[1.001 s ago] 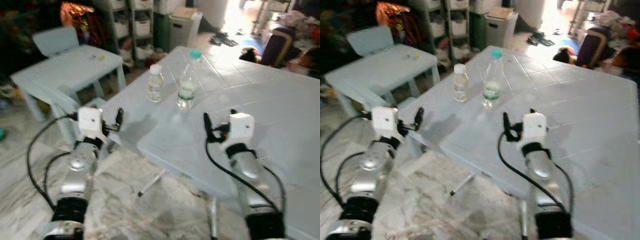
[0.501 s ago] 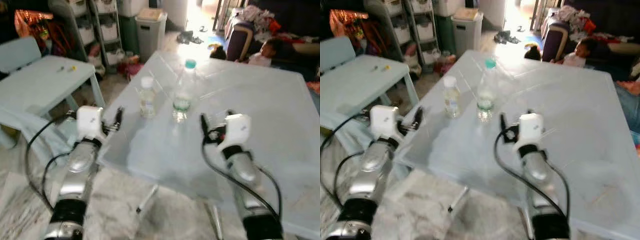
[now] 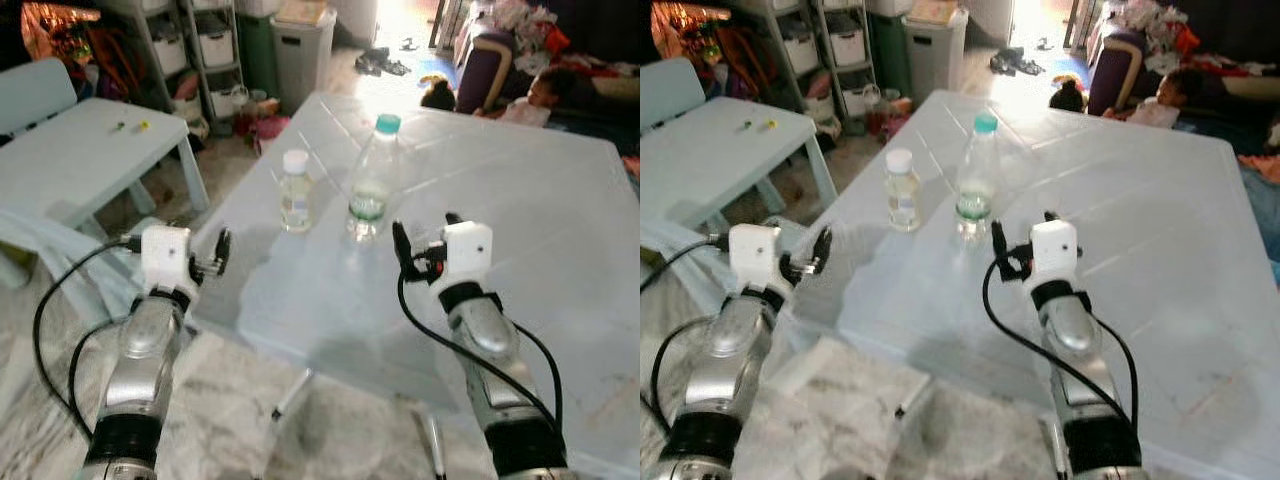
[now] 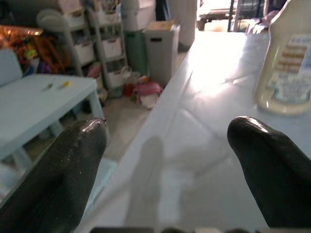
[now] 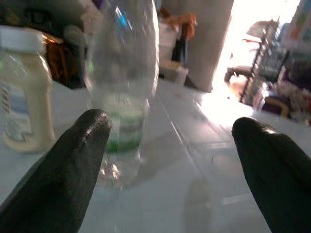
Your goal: Restocking fridge
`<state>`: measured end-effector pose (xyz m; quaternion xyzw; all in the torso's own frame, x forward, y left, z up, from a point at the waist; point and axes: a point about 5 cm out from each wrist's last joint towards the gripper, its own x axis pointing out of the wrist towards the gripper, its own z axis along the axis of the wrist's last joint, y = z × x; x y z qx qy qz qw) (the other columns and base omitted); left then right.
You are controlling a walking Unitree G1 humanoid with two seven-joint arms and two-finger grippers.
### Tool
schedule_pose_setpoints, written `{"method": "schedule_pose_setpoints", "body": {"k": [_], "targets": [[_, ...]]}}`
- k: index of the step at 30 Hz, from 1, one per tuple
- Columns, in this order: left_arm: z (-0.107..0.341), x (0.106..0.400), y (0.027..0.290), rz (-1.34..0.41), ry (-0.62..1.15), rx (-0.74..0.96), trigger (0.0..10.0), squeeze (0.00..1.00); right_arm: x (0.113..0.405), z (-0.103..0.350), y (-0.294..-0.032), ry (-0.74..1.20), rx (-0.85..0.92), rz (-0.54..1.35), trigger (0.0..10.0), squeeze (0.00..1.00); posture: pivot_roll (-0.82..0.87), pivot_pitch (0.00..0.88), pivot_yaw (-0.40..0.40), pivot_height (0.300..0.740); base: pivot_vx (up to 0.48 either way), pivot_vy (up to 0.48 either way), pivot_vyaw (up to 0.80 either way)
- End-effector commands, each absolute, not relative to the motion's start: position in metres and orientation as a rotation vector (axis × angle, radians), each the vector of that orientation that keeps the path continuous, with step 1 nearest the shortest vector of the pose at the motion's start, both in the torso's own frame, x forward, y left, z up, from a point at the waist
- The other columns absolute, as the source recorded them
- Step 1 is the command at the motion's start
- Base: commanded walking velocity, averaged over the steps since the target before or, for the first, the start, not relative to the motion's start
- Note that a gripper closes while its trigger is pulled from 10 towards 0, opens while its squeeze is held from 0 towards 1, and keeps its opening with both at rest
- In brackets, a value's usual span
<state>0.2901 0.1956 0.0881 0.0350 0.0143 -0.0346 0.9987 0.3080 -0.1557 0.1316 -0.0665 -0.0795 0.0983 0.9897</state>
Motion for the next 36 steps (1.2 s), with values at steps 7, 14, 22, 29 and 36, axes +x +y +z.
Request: {"method": "schedule_pose_setpoints", "body": {"k": [7,14,22,29,36], "targets": [[0.1,0.285,0.203,-0.01,-0.004,0.091,10.0,0.0,0.328,0.153,-0.165,-0.215,-0.195,0.254,10.0,0.0,0.04,0.0,-0.015,0.74,0.0,0.0,0.0],[0.106,0.278,0.21,0.015,-0.01,0.112,10.0,0.0,0.351,0.184,-0.173,-0.295,-0.223,0.247,10.0,0.0,0.08,0.018,-0.007,0.74,0.0,0.0,0.0],[0.11,0.272,0.211,0.023,-0.003,0.126,10.0,0.0,0.368,0.22,-0.163,-0.385,-0.243,0.342,10.0,0.0,0.11,0.042,-0.003,0.74,0.0,0.0,0.0],[0.115,0.264,0.214,0.013,0.011,0.153,10.0,0.0,0.375,0.223,-0.151,-0.374,-0.245,0.426,10.0,0.0,0.15,0.096,0.01,0.74,0.0,0.0,0.0],[0.117,0.264,0.214,0.004,0.023,0.163,10.0,0.0,0.388,0.228,-0.144,-0.327,-0.268,0.492,8.5,0.0,0.16,0.097,0.016,0.74,0.0,0.0,0.0]]}}
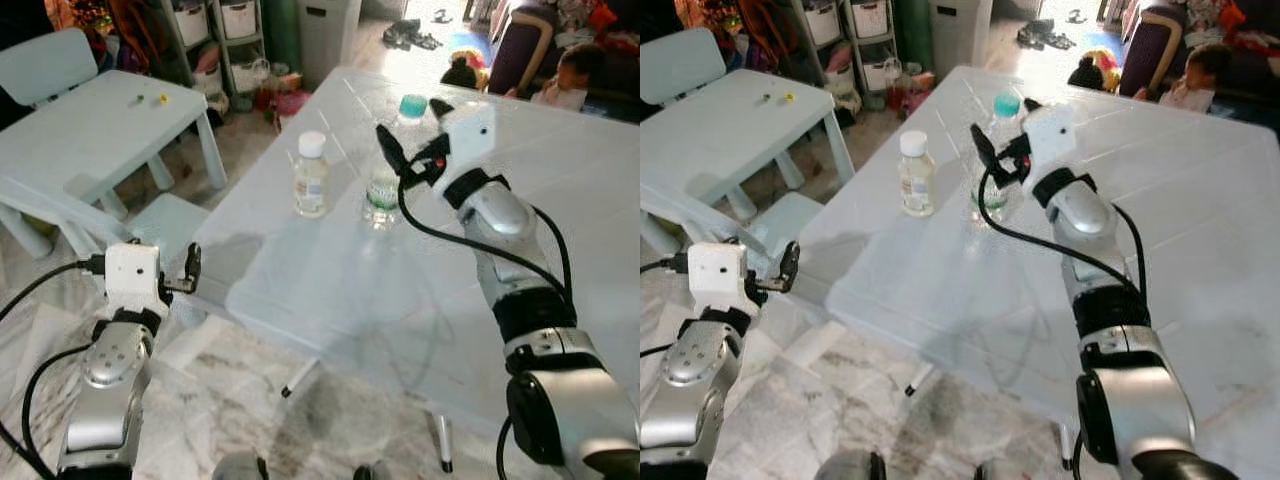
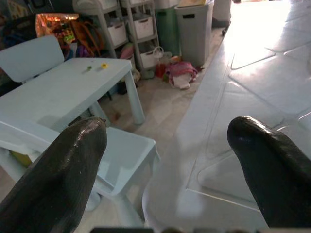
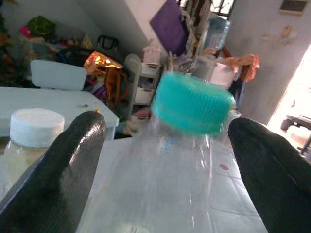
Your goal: Restocking fridge
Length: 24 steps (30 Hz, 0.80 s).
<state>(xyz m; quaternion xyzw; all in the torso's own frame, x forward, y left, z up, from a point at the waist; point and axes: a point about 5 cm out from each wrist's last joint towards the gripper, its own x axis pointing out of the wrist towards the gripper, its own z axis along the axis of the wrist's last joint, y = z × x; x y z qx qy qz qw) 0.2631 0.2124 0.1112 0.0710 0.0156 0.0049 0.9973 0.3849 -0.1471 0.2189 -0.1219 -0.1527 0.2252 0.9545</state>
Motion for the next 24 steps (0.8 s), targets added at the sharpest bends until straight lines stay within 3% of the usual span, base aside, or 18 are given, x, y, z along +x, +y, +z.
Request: {"method": "schedule_pose_setpoints", "body": {"k": [1,2,3,4,24], "targets": [[0.117,0.264,0.214,0.004,0.023,0.163,10.0,0.0,0.388,0.228,-0.144,-0.327,-0.268,0.492,8.5,0.0,0.16,0.097,0.016,0.74,0.0,0.0,0.0],[0.117,0.264,0.214,0.003,0.023,0.163,10.0,0.0,0.388,0.229,-0.144,-0.328,-0.278,0.493,2.2,0.0,0.16,0.097,0.015,0.74,0.0,0.0,0.0],[0.118,0.264,0.214,0.003,0.025,0.163,10.0,0.0,0.389,0.229,-0.145,-0.33,-0.284,0.494,2.2,0.0,0.16,0.1,0.015,0.74,0.0,0.0,0.0],[0.118,0.264,0.214,0.003,0.026,0.163,10.0,0.0,0.389,0.23,-0.144,-0.329,-0.279,0.497,0.0,0.0,0.16,0.1,0.015,0.74,0.0,0.0,0.0],[0.116,0.269,0.206,-0.011,0.028,0.151,10.0,0.0,0.393,0.224,-0.162,-0.277,-0.338,0.436,0.0,0.0,0.12,0.076,0.007,0.74,0.0,0.0,0.0]]}}
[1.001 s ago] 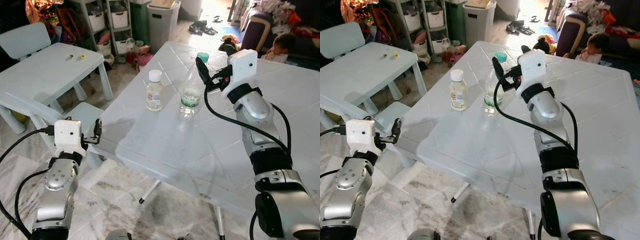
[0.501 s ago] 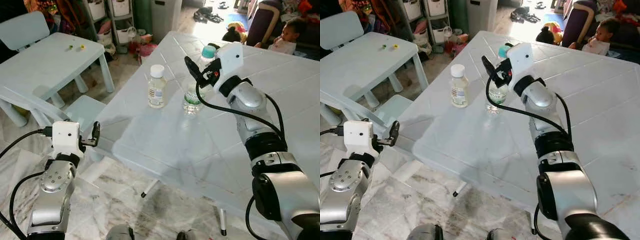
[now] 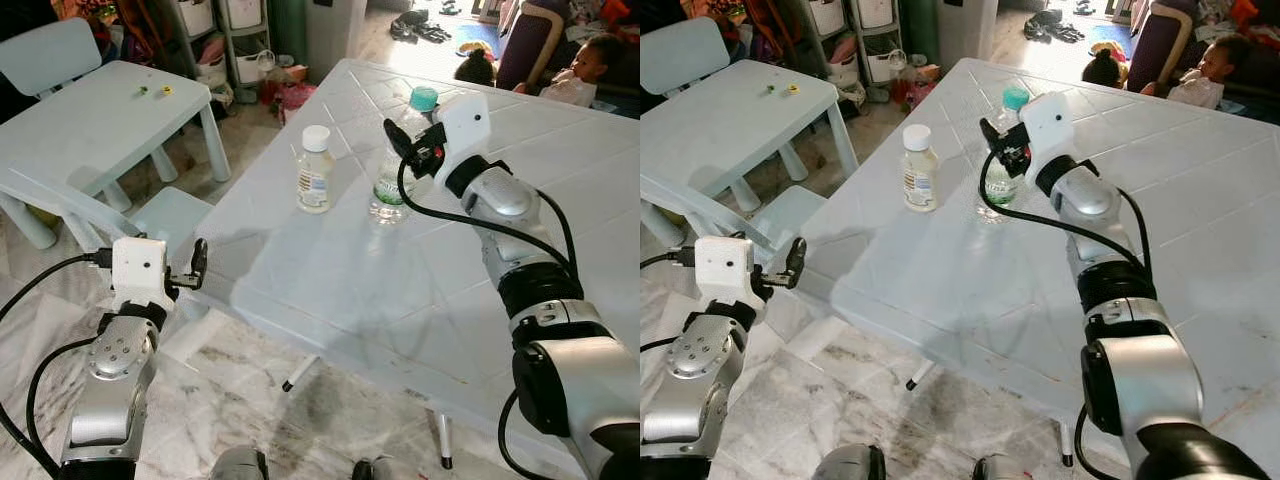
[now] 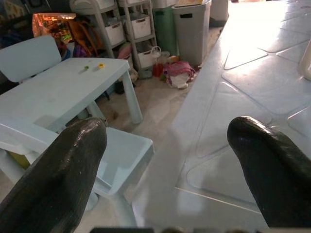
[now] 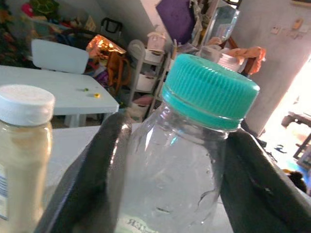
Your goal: Restocking fridge
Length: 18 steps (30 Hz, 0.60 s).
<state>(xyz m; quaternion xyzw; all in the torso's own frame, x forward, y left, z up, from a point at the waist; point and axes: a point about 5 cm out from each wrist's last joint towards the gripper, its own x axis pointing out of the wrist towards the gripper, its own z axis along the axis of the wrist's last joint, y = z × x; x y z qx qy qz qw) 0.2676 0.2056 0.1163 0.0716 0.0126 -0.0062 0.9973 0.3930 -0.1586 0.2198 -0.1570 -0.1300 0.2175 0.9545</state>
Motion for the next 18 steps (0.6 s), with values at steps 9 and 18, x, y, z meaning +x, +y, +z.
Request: {"method": "schedule_pose_setpoints", "body": {"k": [9,18], "targets": [[0.115,0.274,0.2,0.006,0.034,0.13,10.0,0.0,0.383,0.227,-0.164,-0.32,-0.226,0.387,1.2,0.0,0.1,0.074,-0.006,0.74,0.0,0.0,0.0],[0.104,0.273,0.201,0.049,0.056,0.099,10.0,0.0,0.327,0.169,-0.142,-0.257,-0.002,0.411,10.0,0.0,0.05,0.029,-0.019,0.74,-0.181,0.0,0.0]]}}
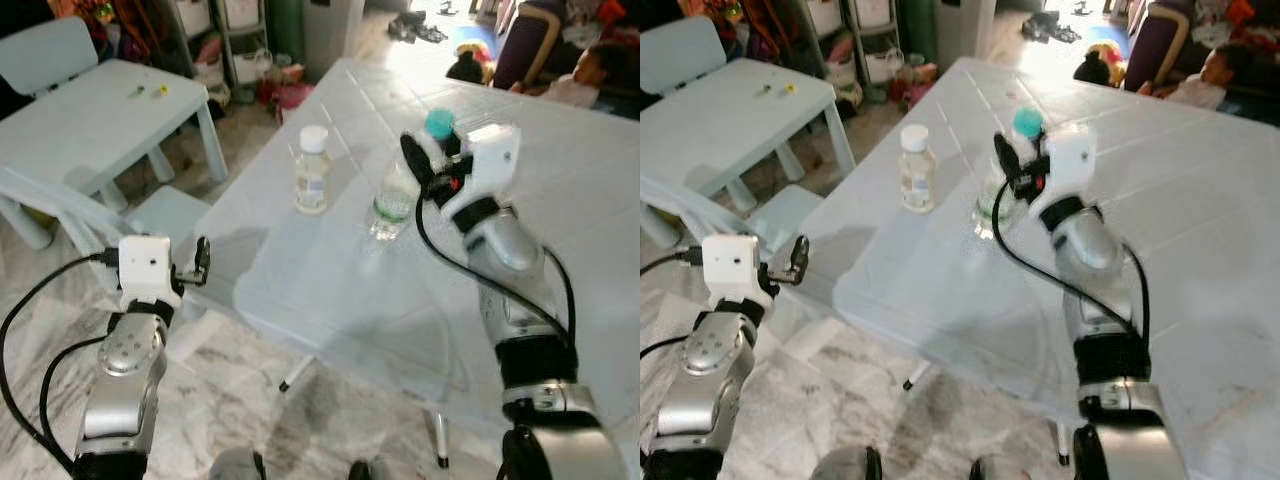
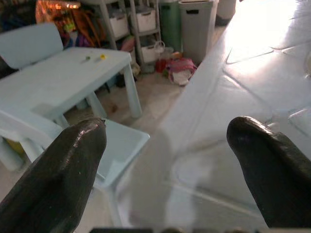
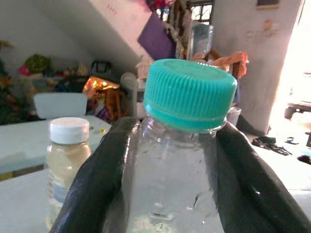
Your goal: Restocking fridge
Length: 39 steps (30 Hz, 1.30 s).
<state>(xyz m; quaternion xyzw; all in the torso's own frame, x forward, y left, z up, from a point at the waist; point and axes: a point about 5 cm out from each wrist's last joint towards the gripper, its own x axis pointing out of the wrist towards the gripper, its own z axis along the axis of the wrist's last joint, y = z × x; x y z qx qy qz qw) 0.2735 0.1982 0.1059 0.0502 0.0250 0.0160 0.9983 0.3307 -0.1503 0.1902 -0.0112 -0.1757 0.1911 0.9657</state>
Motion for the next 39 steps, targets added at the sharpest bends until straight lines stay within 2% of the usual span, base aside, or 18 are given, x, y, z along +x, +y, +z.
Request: {"method": "schedule_pose_setpoints", "body": {"k": [1,7,13,20,23,30,39], "targets": [[0.104,0.276,0.199,0.044,0.051,0.097,10.0,0.0,0.32,0.163,-0.139,-0.248,0.011,0.404,10.0,0.0,0.05,0.026,-0.02,0.74,-0.304,0.0,0.0],[0.107,0.284,0.195,0.039,0.038,0.086,10.0,0.0,0.296,0.156,-0.128,-0.225,0.047,0.387,10.0,0.0,0.04,0.0,-0.014,0.74,-0.304,0.0,0.0],[0.108,0.294,0.19,0.029,0.025,0.078,10.0,0.0,0.294,0.159,-0.129,-0.248,0.045,0.364,10.0,0.0,0.03,0.0,-0.008,0.74,-0.317,0.0,0.0],[0.108,0.299,0.19,0.026,0.016,0.079,10.0,0.0,0.295,0.163,-0.132,-0.254,-0.023,0.36,10.0,0.0,0.03,0.0,-0.014,0.74,-0.296,0.0,0.78],[0.108,0.301,0.19,0.028,0.005,0.082,10.0,0.0,0.293,0.157,-0.127,-0.261,-0.119,0.407,10.0,0.0,0.03,0.0,-0.016,0.74,0.0,0.0,0.79],[0.098,0.297,0.19,0.019,0.025,0.096,10.0,0.0,0.292,0.145,-0.135,-0.217,-0.19,0.362,10.0,0.0,0.01,0.0,-0.019,0.74,0.0,0.0,0.79],[0.086,0.295,0.192,0.019,0.054,0.098,10.0,0.0,0.288,0.135,-0.149,-0.181,-0.207,0.325,10.0,0.0,-0.01,0.0,-0.027,0.74,0.0,-0.201,0.77]]}}
